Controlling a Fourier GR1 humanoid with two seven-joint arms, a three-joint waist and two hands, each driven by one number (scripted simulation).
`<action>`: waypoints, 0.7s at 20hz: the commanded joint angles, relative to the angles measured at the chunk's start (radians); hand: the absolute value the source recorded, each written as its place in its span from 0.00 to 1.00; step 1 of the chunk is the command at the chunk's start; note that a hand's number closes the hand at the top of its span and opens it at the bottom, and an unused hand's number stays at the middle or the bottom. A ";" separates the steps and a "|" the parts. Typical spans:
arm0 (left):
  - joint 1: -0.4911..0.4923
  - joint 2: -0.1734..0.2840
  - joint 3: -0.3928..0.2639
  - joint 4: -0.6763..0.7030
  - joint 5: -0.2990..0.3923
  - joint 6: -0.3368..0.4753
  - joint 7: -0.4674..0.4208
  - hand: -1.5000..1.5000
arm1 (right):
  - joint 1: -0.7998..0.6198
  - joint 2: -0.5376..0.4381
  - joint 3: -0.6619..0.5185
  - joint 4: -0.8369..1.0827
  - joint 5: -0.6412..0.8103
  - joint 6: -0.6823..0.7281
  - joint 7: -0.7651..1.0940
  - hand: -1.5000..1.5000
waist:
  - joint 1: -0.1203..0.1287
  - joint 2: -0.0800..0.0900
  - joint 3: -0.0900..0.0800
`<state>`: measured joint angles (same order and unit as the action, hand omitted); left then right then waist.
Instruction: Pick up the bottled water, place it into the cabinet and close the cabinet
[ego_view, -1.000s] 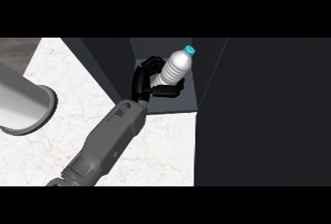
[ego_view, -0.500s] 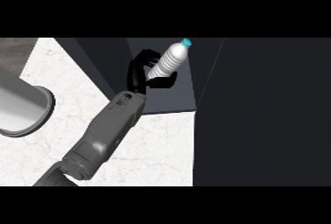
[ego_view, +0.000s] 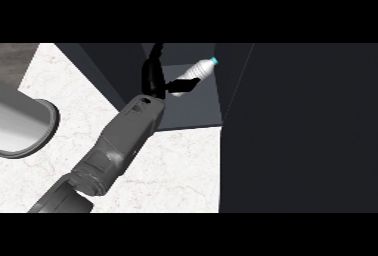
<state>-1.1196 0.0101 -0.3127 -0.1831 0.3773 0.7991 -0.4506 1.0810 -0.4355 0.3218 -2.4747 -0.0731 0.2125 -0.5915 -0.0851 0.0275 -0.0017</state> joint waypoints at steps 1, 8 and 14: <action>-0.036 0.017 0.069 -0.056 0.051 -0.064 -0.076 0.00 | -0.024 0.002 -0.002 -0.038 -0.056 0.009 0.024 0.00 | 0.010 0.007 -0.001; 0.040 -0.010 0.144 -0.195 0.164 -0.320 -0.261 1.00 | 0.019 -0.011 0.001 -0.062 -0.039 0.025 0.020 0.00 | 0.005 -0.009 -0.001; 0.062 -0.010 0.088 -0.213 0.222 -0.372 -0.249 1.00 | 0.005 -0.009 -0.005 -0.117 -0.051 0.013 0.089 0.00 | 0.030 -0.018 0.001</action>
<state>-1.0747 0.0014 -0.1993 -0.3746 0.5601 0.4717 -0.6902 1.0692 -0.4319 0.3312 -2.4805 -0.0723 0.2283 -0.5694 -0.0608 0.0134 -0.0018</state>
